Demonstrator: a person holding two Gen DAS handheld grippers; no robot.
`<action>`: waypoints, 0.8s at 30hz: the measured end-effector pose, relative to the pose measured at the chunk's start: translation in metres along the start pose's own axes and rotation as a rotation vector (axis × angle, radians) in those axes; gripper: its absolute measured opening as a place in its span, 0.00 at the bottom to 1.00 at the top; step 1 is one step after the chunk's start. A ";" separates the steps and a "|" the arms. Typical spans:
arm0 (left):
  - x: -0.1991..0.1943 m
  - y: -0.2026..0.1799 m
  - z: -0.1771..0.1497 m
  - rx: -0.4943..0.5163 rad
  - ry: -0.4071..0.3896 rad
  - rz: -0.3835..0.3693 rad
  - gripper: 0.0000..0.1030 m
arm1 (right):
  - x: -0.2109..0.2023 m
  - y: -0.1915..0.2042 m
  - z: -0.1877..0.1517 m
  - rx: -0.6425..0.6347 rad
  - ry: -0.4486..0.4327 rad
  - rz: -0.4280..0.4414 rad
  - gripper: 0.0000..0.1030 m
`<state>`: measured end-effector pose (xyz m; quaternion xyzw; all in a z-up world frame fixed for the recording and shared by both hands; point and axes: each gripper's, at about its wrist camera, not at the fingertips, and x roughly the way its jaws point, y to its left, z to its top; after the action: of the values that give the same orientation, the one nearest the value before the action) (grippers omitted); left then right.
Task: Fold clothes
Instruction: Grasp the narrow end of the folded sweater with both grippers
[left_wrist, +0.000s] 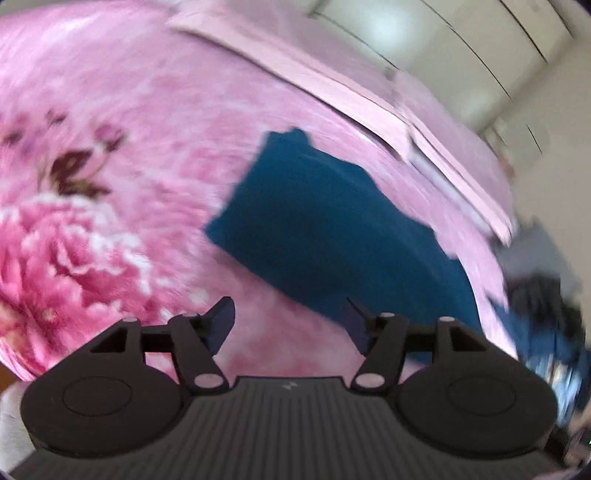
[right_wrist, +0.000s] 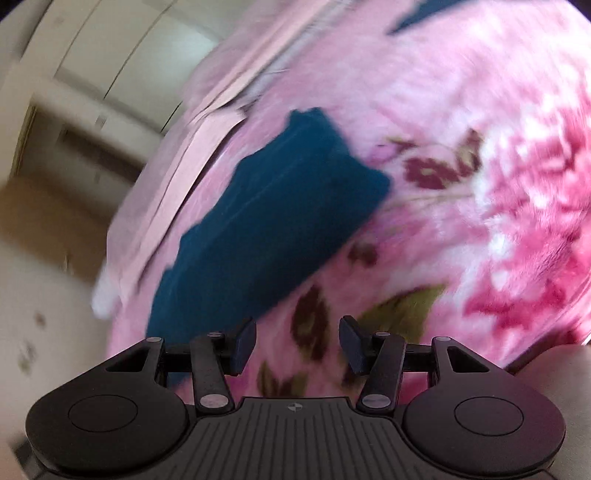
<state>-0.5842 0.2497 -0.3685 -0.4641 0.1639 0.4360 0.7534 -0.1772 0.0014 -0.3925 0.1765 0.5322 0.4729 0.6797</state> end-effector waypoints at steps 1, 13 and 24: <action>0.007 0.006 0.004 -0.045 0.002 -0.004 0.59 | 0.005 -0.005 0.007 0.038 -0.014 0.003 0.52; 0.064 0.025 0.033 -0.166 -0.030 -0.005 0.23 | 0.046 -0.027 0.062 0.214 -0.163 -0.001 0.29; 0.039 0.038 0.058 -0.068 -0.098 -0.072 0.10 | 0.020 -0.023 0.047 0.239 -0.179 0.003 0.07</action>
<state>-0.6024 0.3250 -0.3853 -0.4732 0.0949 0.4364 0.7594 -0.1255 0.0195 -0.4033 0.2984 0.5216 0.3894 0.6980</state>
